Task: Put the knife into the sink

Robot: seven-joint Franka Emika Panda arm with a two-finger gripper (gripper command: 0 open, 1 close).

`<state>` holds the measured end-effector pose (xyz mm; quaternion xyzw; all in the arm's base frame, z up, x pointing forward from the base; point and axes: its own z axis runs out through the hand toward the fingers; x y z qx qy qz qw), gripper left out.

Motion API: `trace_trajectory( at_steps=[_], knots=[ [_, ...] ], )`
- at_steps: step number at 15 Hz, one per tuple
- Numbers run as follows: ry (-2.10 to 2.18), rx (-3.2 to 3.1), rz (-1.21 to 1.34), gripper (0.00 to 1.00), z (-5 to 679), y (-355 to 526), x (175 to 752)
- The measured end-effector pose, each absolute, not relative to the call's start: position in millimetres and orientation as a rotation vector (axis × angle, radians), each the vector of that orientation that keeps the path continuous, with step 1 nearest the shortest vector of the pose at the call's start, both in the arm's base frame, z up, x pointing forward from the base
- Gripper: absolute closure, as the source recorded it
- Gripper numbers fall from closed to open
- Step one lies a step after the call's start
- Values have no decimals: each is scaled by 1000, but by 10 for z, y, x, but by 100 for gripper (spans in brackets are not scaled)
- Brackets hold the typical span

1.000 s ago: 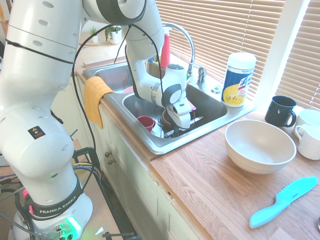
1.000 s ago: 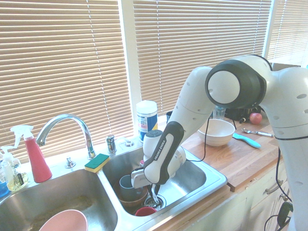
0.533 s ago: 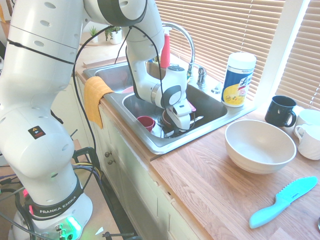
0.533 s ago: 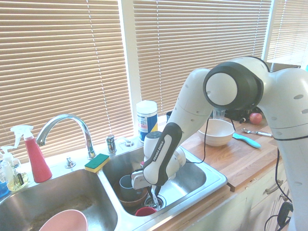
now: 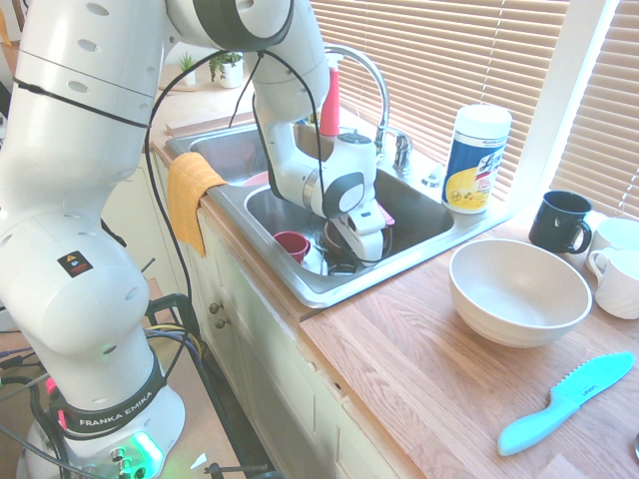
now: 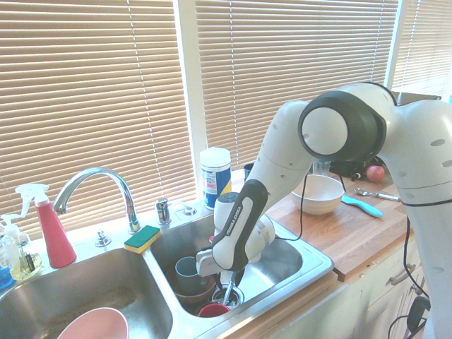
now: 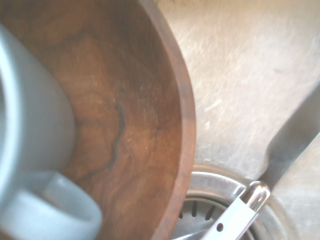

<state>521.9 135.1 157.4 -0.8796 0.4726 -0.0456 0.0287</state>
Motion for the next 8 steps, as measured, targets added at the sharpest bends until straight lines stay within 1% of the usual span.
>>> trace_trajectory(
  at_steps=[1, 4, 8],
  knots=[
    [1437, -2719, -163, 0, 1726, 1380, 5210],
    [1344, -2750, -243, 0, 2515, 1479, 5198],
    [1256, -2807, -300, 0, 3479, 1541, 4868]
  ],
)
